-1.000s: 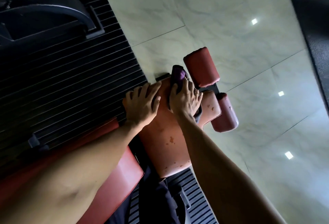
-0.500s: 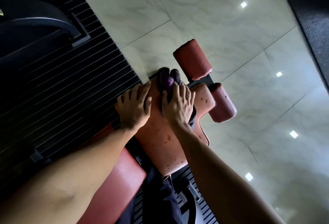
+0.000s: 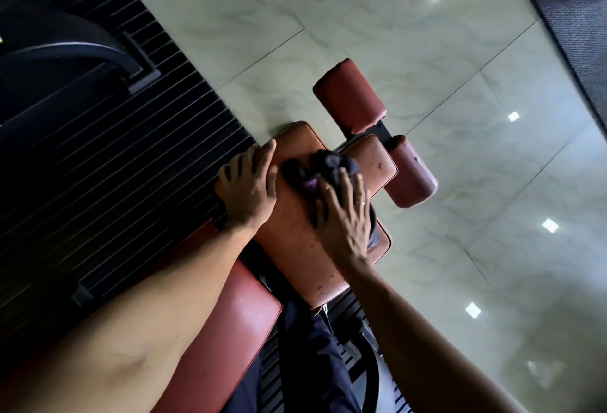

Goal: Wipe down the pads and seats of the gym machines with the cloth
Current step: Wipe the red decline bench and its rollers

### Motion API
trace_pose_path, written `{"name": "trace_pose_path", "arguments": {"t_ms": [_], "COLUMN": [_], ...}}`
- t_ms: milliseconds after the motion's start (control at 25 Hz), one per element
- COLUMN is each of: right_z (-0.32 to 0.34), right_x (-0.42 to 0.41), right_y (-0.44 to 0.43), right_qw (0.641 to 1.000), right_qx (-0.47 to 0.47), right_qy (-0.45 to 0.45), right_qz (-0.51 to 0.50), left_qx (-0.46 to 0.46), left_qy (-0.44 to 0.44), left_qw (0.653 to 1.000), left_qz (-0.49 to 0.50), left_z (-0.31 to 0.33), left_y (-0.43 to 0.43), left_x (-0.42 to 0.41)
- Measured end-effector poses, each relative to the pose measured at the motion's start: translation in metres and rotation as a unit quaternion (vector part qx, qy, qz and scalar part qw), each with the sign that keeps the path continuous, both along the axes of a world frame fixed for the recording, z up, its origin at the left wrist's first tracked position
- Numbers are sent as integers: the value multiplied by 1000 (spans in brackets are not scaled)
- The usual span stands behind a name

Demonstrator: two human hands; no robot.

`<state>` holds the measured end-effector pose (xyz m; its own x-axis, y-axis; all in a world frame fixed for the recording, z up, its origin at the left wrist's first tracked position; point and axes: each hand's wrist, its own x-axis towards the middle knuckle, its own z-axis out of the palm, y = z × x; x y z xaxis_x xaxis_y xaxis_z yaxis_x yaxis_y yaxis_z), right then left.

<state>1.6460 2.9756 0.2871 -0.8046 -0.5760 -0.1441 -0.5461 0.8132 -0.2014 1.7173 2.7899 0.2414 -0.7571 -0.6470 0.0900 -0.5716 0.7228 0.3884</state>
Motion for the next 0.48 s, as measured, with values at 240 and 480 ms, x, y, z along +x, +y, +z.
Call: {"name": "trace_pose_path", "arguments": {"t_ms": [240,480], "right_z": [8,9], "right_x": [-80,-14], "right_y": [-54,-15], "right_qw": [972,994], "right_qx": [-34,-21], "right_qy": [-52,-46], "right_qz": [-228,-96], "left_qx": [-12,-14], "left_qy": [-8,-15], "left_qw": [999,983], "left_qz": [-41,-180], "left_z": [-1,20], "left_y": [1,4], "left_x": [-3,-17]}}
